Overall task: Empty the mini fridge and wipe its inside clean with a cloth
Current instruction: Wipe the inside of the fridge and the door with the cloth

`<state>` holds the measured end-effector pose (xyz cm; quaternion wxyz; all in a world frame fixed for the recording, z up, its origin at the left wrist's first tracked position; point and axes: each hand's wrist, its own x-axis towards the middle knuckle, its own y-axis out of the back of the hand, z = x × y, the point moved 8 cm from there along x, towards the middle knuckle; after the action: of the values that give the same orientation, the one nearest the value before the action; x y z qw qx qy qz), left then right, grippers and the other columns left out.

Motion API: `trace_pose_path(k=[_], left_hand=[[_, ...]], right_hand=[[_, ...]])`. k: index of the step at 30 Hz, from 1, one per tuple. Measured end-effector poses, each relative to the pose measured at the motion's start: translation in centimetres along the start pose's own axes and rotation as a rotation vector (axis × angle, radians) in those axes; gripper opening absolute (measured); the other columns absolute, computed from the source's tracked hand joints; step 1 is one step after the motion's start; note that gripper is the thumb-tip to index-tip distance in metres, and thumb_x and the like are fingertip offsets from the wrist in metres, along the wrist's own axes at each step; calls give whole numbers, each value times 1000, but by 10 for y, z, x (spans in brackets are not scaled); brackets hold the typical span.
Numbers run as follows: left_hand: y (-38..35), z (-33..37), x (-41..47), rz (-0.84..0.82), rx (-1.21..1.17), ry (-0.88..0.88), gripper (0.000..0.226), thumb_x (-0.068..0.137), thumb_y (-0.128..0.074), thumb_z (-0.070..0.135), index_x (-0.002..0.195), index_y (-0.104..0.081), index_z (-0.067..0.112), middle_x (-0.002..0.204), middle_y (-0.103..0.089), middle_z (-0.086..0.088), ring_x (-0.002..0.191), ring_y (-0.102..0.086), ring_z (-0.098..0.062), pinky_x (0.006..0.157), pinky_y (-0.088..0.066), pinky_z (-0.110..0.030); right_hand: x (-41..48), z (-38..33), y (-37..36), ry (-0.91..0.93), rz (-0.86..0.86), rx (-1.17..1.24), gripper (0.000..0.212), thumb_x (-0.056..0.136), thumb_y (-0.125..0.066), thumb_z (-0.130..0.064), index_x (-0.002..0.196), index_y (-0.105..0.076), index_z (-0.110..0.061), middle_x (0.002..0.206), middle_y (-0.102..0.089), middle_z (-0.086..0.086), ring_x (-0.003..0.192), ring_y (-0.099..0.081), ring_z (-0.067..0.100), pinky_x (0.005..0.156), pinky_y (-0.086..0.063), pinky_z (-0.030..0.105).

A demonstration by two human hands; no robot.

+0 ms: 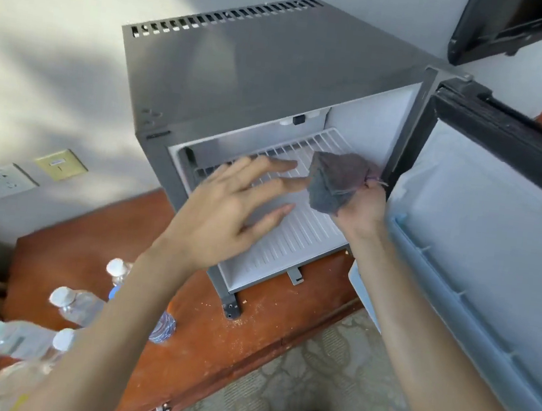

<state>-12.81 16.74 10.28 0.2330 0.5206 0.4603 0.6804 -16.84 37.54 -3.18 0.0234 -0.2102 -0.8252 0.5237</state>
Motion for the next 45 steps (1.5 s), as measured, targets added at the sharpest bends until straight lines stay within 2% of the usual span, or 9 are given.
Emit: trace_pose_path(k=[3,8,10,16,21,26,31,39,45], left_hand=[[-46,-13,-22,-124,-31,38,36,108,-50,40,135,-70,27,141,-63,1,125,-65,-23,96,-55,-47],[-77,-33,-53,-201,260,1,39,103,-44,38,120,-76,24,128,-69,-5,114,-70,-27,95,-51,-44],[-71,-43,-68,-195,348,-10,37,103,-44,33,120,-75,20,124,-69,-9,109,-69,-31,92,-46,-43],[-19,-37,-102,124,436,84,30,104,-59,20,132,-70,17,143,-55,-15,129,-55,-32,98,-42,-44],[48,-47,-83,474,337,286,61,106,-65,30,160,-38,29,153,-36,-24,126,-59,-45,106,-51,-55],[62,-70,-40,350,272,382,56,110,-54,44,158,-46,17,156,-49,-20,148,-45,-37,123,-33,-57],[55,-75,-30,353,251,404,50,110,-52,44,147,-59,11,138,-60,-20,141,-52,-39,126,-30,-56],[54,-72,-30,345,211,459,52,109,-55,48,148,-58,14,138,-57,-21,139,-44,-33,111,-47,-62],[57,-72,-31,313,201,465,56,106,-59,51,149,-57,15,140,-55,-19,142,-46,-34,111,-48,-60]], right_hand=[[36,-15,-11,85,58,-405,24,100,-41,-28,109,-59,-14,101,-58,12,95,-58,27,89,-50,34],[78,1,-39,776,-106,-1986,51,105,-27,-29,140,-54,-5,143,-51,20,137,-45,36,116,-31,50],[89,12,-26,726,-58,-2267,58,100,-30,-47,138,-60,-15,141,-55,15,137,-45,36,118,-26,55],[55,30,-24,667,-22,-2330,67,99,-20,-54,149,-47,-18,155,-43,12,148,-31,33,124,-17,48],[66,58,-43,544,-33,-2352,67,101,-19,-53,154,-36,-16,162,-32,12,152,-24,31,124,-11,43],[85,59,-56,342,-122,-2389,64,106,-22,-50,161,-9,-18,169,-7,10,155,-5,29,125,-5,45],[27,64,-43,541,-191,-2393,53,109,-21,-36,159,-22,-19,167,-17,6,155,-12,27,126,-7,46],[84,75,-67,458,-305,-2346,57,108,-30,-39,159,-22,-16,166,-20,10,154,-14,29,125,-10,42],[76,42,-42,553,-100,-2333,61,101,-15,-49,150,-44,-28,161,-35,8,149,-27,36,121,-18,48]])
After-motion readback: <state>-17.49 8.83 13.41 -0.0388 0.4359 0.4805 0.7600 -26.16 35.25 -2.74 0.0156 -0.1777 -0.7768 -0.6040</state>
